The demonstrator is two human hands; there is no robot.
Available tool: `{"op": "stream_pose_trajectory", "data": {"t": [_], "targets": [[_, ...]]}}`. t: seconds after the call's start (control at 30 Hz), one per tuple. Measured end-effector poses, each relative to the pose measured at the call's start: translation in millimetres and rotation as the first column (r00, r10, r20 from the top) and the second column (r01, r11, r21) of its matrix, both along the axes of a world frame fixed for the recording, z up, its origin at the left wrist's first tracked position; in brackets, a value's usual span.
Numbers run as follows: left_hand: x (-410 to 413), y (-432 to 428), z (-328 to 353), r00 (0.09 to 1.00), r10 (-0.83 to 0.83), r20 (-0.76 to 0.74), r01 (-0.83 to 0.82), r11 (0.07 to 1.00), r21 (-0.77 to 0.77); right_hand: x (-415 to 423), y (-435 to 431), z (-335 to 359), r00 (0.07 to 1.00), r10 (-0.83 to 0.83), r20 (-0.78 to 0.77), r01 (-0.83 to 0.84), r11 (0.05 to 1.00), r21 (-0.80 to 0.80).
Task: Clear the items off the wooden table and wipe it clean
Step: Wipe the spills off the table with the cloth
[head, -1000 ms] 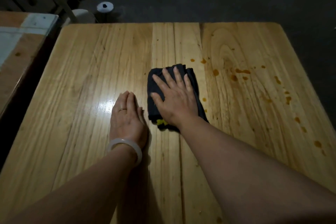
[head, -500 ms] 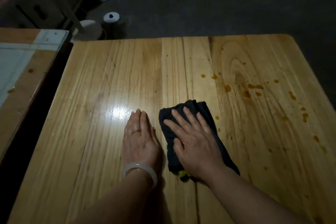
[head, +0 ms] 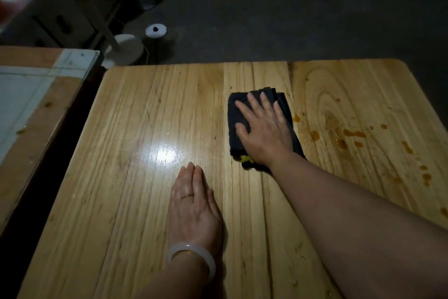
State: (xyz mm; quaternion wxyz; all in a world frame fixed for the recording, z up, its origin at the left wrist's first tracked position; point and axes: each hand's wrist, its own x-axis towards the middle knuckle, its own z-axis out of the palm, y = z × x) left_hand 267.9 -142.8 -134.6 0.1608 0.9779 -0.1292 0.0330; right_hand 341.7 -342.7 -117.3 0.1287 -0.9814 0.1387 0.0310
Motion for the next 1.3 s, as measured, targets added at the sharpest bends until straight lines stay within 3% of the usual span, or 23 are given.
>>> {"op": "stream_pose_trajectory", "data": {"t": [0.13, 0.3, 0.5, 0.67, 0.87, 1.0, 1.3], "targets": [[-2, 0, -1, 1.0, -0.011, 0.002, 0.011, 1.0, 0.021, -29, 21, 5, 1.0, -0.021, 0.006, 0.021, 0.998, 0.053], [-1, 0, 0, 1.0, -0.012, 0.007, 0.012, 0.999, 0.041, -104, 47, 12, 0.968, 0.247, 0.035, -0.249, 0.96, 0.131], [1, -2, 0, 1.0, -0.017, 0.01, 0.016, 0.999, 0.046, -60, 28, 10, 0.921, 0.388, 0.017, -0.388, 0.917, 0.091], [2, 0, -1, 1.0, -0.026, -0.015, 0.027, 0.999, 0.047, 20, 5, 7, 0.937, 0.347, -0.029, -0.347, 0.938, 0.004], [1, 2, -4, 0.999, -0.04, -0.015, 0.04, 0.998, 0.041, 56, 6, 5, 0.989, 0.103, -0.106, -0.104, 0.995, 0.0], [0, 0, -1, 1.0, -0.029, -0.005, 0.03, 0.999, 0.036, 12, 18, 9, 0.99, 0.115, -0.083, -0.112, 0.993, 0.043], [-1, -2, 2, 0.999, 0.001, -0.033, 0.002, 0.995, 0.097, -173, 49, 9, 0.975, 0.221, -0.03, -0.218, 0.973, 0.074]]}}
